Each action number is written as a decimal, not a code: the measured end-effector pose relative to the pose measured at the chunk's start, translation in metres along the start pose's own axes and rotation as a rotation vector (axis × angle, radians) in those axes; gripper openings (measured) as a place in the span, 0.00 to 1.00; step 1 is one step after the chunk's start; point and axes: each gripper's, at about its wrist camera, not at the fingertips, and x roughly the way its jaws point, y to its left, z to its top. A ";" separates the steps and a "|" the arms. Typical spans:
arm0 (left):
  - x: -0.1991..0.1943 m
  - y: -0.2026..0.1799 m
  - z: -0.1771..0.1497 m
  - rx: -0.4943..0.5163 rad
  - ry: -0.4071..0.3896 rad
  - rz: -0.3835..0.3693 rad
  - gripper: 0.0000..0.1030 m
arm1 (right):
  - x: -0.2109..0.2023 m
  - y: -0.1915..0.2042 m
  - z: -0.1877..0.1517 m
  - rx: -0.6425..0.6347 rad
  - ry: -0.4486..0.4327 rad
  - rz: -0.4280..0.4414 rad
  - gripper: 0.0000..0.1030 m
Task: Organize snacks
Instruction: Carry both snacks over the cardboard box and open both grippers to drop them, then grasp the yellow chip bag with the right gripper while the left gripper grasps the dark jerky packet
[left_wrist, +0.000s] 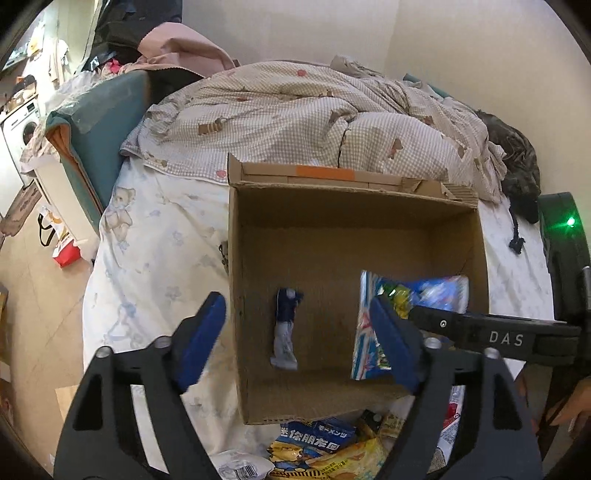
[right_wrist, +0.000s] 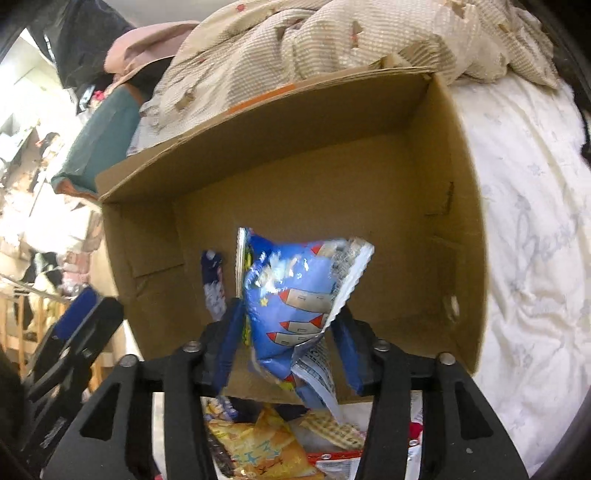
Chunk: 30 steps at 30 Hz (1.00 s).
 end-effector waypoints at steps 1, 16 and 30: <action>-0.002 0.000 0.000 -0.001 -0.007 -0.003 0.80 | -0.002 -0.002 0.001 0.010 -0.008 -0.003 0.59; -0.008 0.004 -0.002 -0.038 -0.010 -0.051 0.82 | -0.018 0.003 0.006 -0.008 -0.042 -0.009 0.78; -0.040 0.014 -0.008 -0.050 -0.041 -0.049 0.82 | -0.054 0.018 -0.007 -0.071 -0.113 -0.022 0.78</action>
